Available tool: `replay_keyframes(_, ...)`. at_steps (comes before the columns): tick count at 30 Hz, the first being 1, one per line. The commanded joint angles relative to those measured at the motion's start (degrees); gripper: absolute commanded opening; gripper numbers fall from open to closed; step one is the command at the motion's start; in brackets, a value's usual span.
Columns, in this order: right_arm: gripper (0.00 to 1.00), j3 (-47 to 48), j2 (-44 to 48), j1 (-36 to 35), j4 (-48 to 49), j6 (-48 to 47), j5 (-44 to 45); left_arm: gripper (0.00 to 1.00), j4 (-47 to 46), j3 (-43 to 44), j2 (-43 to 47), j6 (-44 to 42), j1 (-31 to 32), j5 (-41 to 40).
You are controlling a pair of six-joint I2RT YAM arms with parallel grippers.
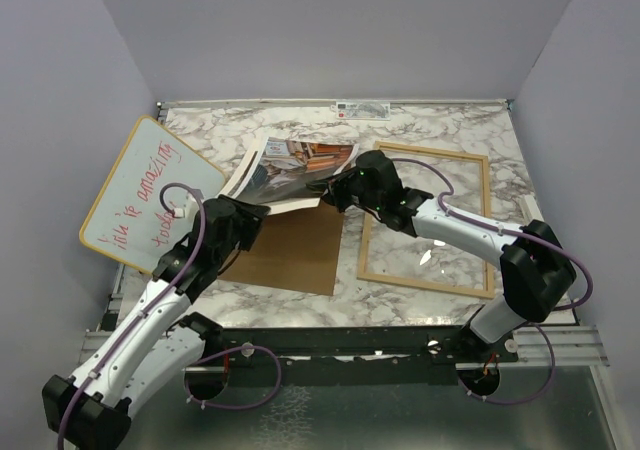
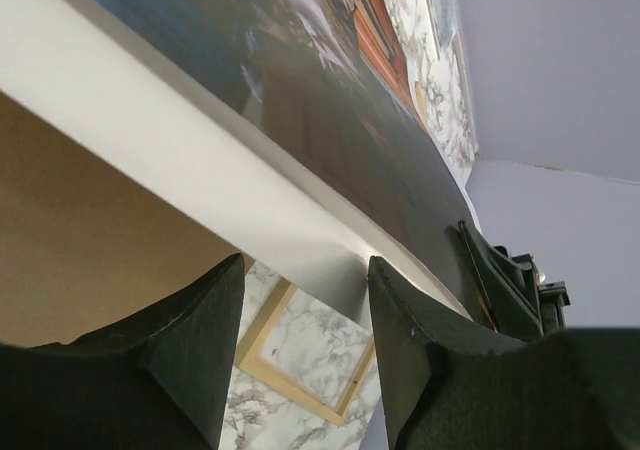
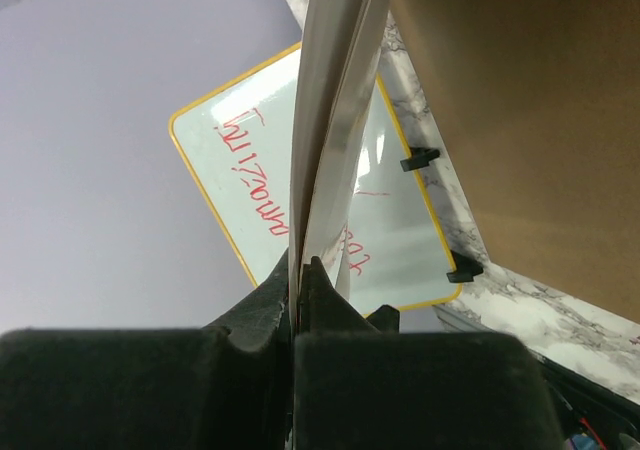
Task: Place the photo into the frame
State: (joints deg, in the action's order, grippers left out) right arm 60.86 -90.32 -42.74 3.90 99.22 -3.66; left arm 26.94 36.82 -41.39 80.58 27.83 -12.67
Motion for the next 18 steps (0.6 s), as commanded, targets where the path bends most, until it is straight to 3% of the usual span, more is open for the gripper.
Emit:
replay_keyframes(1, 0.01, -1.11, 1.23, 0.29, 2.01, 1.07, -2.57, 0.54, -4.24, -0.56, -2.47, -0.07, -0.06, 0.71)
replay_keyframes(6, 0.01, -1.78, 1.84, 0.29, 2.20, 1.50, -4.72, 0.52, -5.89, -0.19, -3.72, -0.24, -0.06, -0.99)
replay_keyframes(9, 0.01, -2.92, 1.91, 0.29, 1.97, 1.25, -5.67, 0.39, -5.86, 0.22, -3.50, -0.99, -0.06, -1.96)
replay_keyframes(14, 0.01, -5.21, 1.64, 0.29, 1.86, -0.97, -7.35, 0.04, -1.57, 0.68, -1.91, -1.65, -0.06, -3.55)
replay_keyframes(16, 0.04, -5.50, 1.63, 0.29, 0.76, -2.25, -7.95, 0.00, 0.41, 0.78, -1.20, -2.01, -0.06, -3.56)
replay_keyframes(18, 0.15, -5.73, 1.84, 0.30, -1.06, -3.84, -8.21, 0.00, 2.63, 1.28, -0.70, -2.60, -0.06, -3.67)
